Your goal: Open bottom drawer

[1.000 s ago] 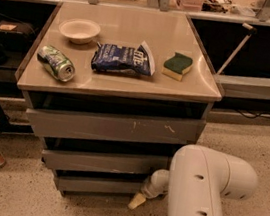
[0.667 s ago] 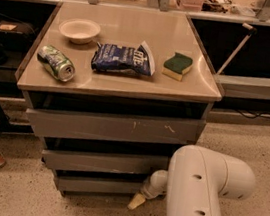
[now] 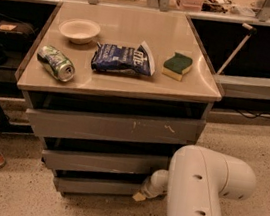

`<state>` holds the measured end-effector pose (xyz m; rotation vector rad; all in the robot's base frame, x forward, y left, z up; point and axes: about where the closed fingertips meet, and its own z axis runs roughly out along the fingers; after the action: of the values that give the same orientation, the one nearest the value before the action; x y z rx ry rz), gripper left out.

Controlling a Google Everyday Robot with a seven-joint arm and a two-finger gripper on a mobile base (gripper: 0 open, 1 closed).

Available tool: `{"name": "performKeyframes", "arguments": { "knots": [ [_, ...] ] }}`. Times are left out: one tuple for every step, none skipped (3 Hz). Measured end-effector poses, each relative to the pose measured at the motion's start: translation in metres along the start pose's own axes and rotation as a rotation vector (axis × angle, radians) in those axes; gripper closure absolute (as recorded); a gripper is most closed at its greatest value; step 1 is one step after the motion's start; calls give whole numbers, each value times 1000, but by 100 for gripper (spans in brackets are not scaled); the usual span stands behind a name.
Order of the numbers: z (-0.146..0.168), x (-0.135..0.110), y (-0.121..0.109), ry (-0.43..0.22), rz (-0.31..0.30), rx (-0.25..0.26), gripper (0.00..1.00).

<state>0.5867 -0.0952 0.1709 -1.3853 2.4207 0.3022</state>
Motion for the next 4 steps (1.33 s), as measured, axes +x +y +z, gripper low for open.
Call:
{"name": "performKeyframes", "arguments": {
  "knots": [
    [0,0,0,0,0,0,66],
    [0,0,0,0,0,0,89],
    [0,0,0,0,0,0,100],
    [0,0,0,0,0,0,100]
  ]
}}
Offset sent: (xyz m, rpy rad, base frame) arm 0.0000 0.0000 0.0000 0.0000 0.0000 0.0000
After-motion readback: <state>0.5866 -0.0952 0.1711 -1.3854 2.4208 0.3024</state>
